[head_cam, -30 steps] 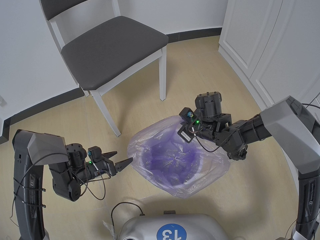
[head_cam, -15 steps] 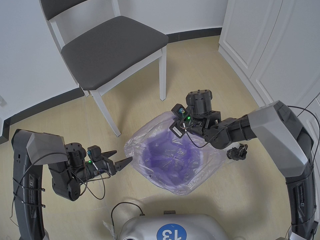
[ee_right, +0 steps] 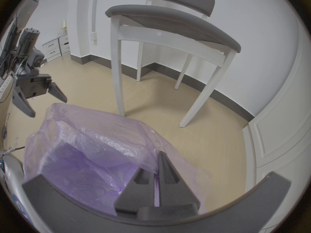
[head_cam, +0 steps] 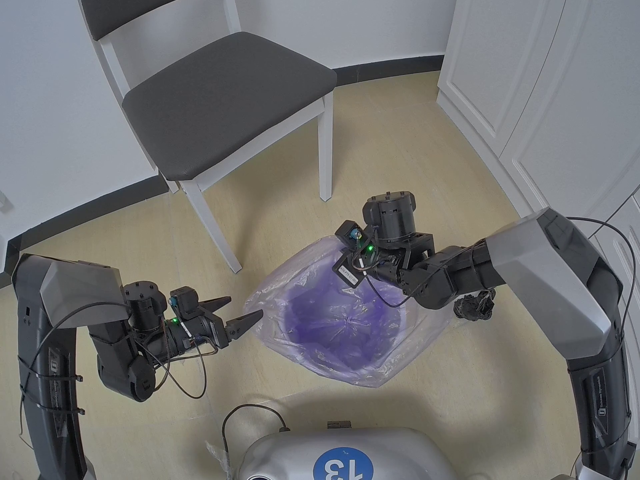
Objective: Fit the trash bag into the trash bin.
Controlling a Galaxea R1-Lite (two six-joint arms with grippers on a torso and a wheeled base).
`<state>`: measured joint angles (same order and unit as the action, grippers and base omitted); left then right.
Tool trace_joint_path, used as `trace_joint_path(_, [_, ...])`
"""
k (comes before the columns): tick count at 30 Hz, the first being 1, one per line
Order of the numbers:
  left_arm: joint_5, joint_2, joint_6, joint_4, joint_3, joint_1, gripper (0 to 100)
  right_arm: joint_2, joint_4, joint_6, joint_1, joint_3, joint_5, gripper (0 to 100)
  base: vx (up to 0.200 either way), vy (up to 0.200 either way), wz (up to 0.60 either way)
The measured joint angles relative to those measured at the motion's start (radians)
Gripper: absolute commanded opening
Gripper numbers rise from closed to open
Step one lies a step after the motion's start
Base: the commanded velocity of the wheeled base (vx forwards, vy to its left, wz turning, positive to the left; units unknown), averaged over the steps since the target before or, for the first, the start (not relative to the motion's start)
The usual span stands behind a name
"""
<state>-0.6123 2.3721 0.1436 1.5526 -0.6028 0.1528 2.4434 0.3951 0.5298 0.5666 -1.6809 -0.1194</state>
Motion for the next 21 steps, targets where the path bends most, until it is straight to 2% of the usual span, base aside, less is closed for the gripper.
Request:
trace_joint_path(2, [0.0, -0.004, 0.0, 0.001, 0.002, 0.001, 100, 0.003, -0.018, 0.003, -0.006, -0.017, 0.0, 0, 0.0, 0.0, 0.0])
trace_joint_path(3, [0.0, -0.006, 0.0, 0.001, 0.004, 0.001, 100, 0.004, -0.034, 0.005, -0.009, -0.026, 0.0, 100, 0.0, 0.0, 0.0])
trace_joint_path(11, [0.015, -0.027, 0.0, 0.0, 0.001, 0.019, 100, 0.003, -0.045, -0.02, 0.001, -0.037, 0.002, 100, 0.0, 0.0, 0.0])
trace_joint_path(16, [0.099, -0.049, 0.001, 0.0, -0.017, 0.053, 100, -0.027, -0.05, -0.065, 0.012, -0.009, -0.013, 100, 0.0, 0.0, 0.0])
trace_joint_path(21, [0.118, -0.072, 0.0, 0.0, -0.048, 0.087, 100, -0.077, -0.047, -0.076, 0.01, 0.055, -0.048, 100, 0.0, 0.0, 0.0])
